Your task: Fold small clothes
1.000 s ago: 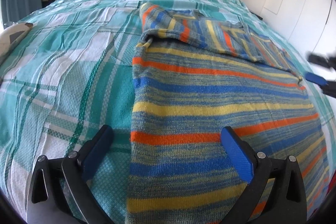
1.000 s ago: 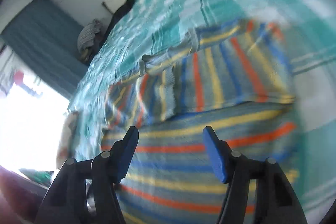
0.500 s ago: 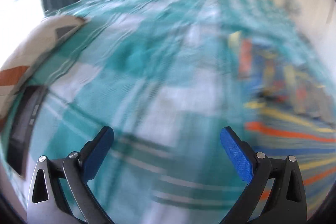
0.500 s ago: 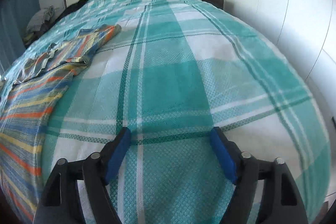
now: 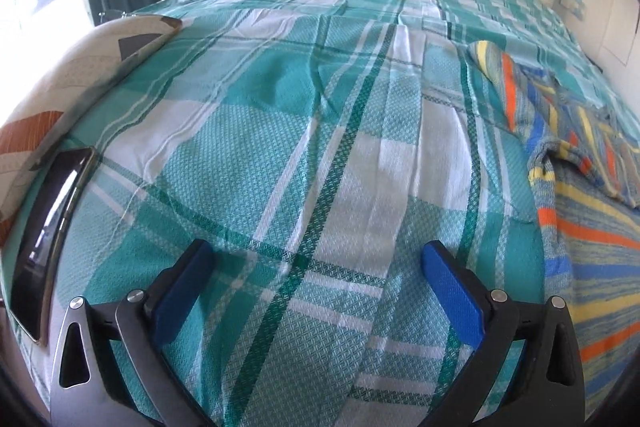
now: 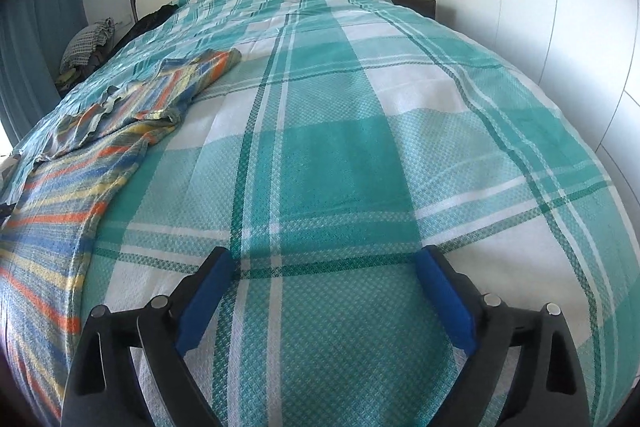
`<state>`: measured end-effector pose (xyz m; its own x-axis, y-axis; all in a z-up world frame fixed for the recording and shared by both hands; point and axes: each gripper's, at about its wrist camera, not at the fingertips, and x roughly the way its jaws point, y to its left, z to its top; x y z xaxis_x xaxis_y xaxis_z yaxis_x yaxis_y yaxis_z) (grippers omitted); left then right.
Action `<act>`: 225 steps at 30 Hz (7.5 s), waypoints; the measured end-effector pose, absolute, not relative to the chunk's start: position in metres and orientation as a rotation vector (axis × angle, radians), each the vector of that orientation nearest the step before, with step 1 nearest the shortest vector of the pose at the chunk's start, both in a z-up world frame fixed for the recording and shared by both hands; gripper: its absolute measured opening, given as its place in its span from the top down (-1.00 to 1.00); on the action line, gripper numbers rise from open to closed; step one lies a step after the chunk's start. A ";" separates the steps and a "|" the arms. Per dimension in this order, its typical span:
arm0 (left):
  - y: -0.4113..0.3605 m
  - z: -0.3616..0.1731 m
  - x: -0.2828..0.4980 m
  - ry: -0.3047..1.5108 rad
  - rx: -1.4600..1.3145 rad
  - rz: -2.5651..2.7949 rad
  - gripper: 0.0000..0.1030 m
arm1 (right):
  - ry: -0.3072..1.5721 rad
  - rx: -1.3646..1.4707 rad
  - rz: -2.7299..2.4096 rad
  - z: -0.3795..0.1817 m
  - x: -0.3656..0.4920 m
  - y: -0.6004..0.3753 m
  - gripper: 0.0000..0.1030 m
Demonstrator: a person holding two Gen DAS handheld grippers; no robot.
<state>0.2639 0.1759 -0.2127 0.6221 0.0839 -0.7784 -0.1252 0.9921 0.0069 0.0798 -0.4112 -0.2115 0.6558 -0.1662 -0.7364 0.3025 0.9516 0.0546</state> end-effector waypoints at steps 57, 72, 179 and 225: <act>0.176 -0.211 0.259 0.891 -0.045 0.118 -0.99 | 0.820 0.174 -0.267 -0.213 0.080 -0.412 -0.84; 0.174 -0.212 0.263 0.918 -0.058 0.110 -0.99 | 0.832 0.157 -0.271 -0.213 0.081 -0.411 -0.88; -0.007 -0.169 0.141 0.898 0.120 -0.327 -0.90 | 0.969 -0.031 -0.035 -0.179 0.118 -0.296 -0.50; -0.039 -0.217 0.130 0.868 0.194 -0.288 -0.99 | 0.951 -0.026 -0.242 -0.226 0.111 -0.303 -0.99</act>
<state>0.1303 -0.0392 -0.2171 0.6115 -0.1697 -0.7728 0.3261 0.9440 0.0508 0.1114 -0.3031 -0.2258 0.5558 -0.2164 -0.8027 0.1939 0.9726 -0.1279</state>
